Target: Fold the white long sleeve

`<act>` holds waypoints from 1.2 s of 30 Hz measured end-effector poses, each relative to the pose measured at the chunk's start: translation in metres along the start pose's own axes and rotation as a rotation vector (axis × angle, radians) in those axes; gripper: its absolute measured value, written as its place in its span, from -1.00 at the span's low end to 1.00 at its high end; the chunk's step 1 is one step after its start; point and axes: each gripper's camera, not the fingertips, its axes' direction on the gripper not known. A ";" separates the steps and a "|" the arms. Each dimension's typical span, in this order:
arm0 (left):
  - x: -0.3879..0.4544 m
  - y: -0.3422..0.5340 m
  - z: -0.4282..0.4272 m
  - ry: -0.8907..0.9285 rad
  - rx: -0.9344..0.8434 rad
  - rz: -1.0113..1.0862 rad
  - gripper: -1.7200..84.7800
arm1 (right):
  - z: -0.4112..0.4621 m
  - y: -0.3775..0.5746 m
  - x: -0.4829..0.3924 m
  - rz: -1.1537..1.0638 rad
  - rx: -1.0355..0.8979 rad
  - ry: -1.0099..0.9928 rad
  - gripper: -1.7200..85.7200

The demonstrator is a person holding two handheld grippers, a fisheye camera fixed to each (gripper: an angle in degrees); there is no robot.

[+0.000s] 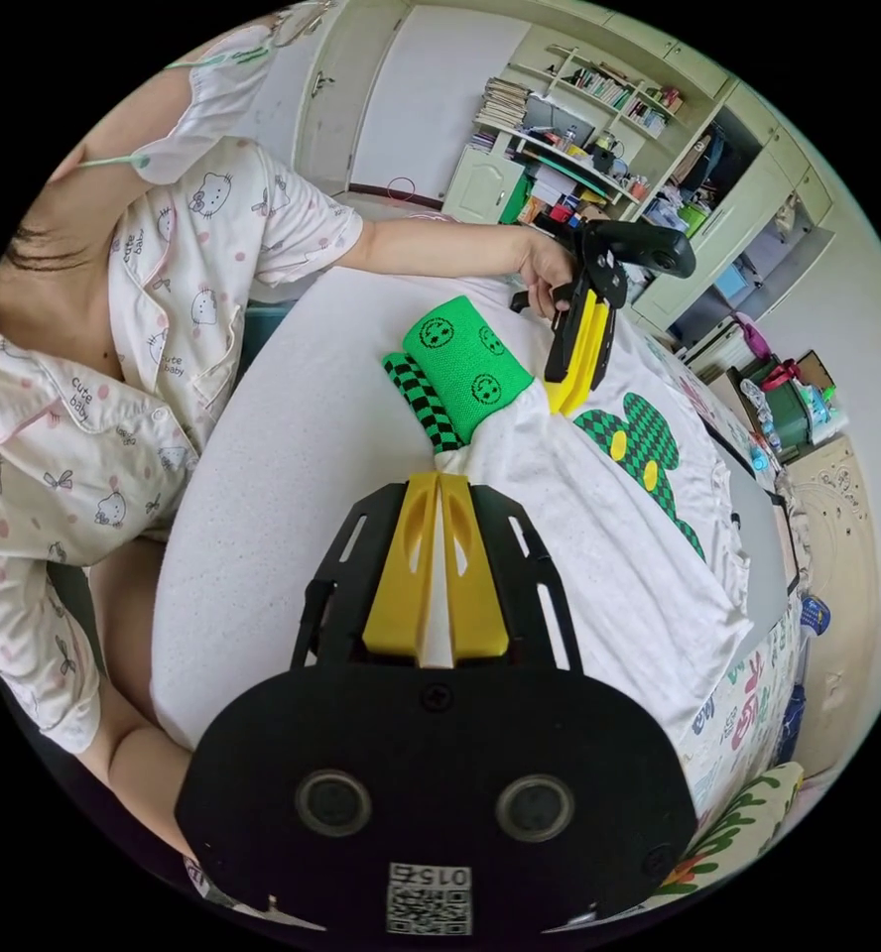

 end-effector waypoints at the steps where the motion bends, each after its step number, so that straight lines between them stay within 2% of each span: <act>1: -0.003 0.015 -0.011 0.006 0.003 0.000 -0.87 | 0.002 0.003 0.003 0.001 -0.001 0.000 -0.98; 5: -0.004 0.065 -0.061 0.027 0.072 0.039 -0.81 | 0.008 0.011 0.011 0.000 -0.001 0.003 -0.98; 8: -0.007 0.133 -0.158 -0.005 0.325 0.002 -0.78 | 0.012 0.017 0.017 -0.002 -0.001 0.008 -0.98; 10: -0.024 0.228 -0.255 -0.197 0.598 -0.230 -0.75 | 0.014 0.022 0.021 -0.002 -0.001 0.008 -0.98; 11: -0.030 0.260 -0.279 -0.259 0.670 -0.314 -0.74 | 0.015 0.023 0.022 -0.002 0.000 0.007 -0.98; 13: -0.046 0.414 -0.359 -0.508 0.972 -0.696 -0.70 | 0.018 0.027 0.027 -0.001 0.000 0.005 -0.98; 14: -0.047 0.457 -0.373 -0.574 1.039 -0.792 -0.70 | 0.018 0.028 0.028 0.000 0.000 0.004 -0.98; 16: -0.047 0.613 -0.410 -0.803 1.200 -1.153 -0.63 | 0.021 0.033 0.032 0.002 0.000 -0.001 -0.98; 18: -0.052 0.707 -0.424 -0.847 1.239 -1.364 -0.59 | 0.022 0.036 0.035 0.004 0.000 -0.005 -0.98; 21: -0.072 0.819 -0.431 -0.668 1.418 -1.502 -0.57 | 0.025 0.041 0.038 0.007 0.001 -0.010 -0.98; 23: -0.088 0.846 -0.449 -0.613 1.427 -1.504 -0.58 | 0.026 0.043 0.040 0.008 0.001 -0.012 -0.98; 28: -0.147 0.862 -0.526 -0.529 1.177 -1.542 -0.62 | 0.031 0.051 0.043 0.017 0.001 -0.028 -0.98; 33: -0.165 0.871 -0.551 -0.441 1.259 -1.565 -0.80 | 0.035 0.056 0.044 0.027 0.000 -0.047 -0.98; 36: -0.157 0.832 -0.572 -0.502 1.243 -1.567 -0.92 | 0.038 0.059 0.042 0.033 0.001 -0.049 -0.98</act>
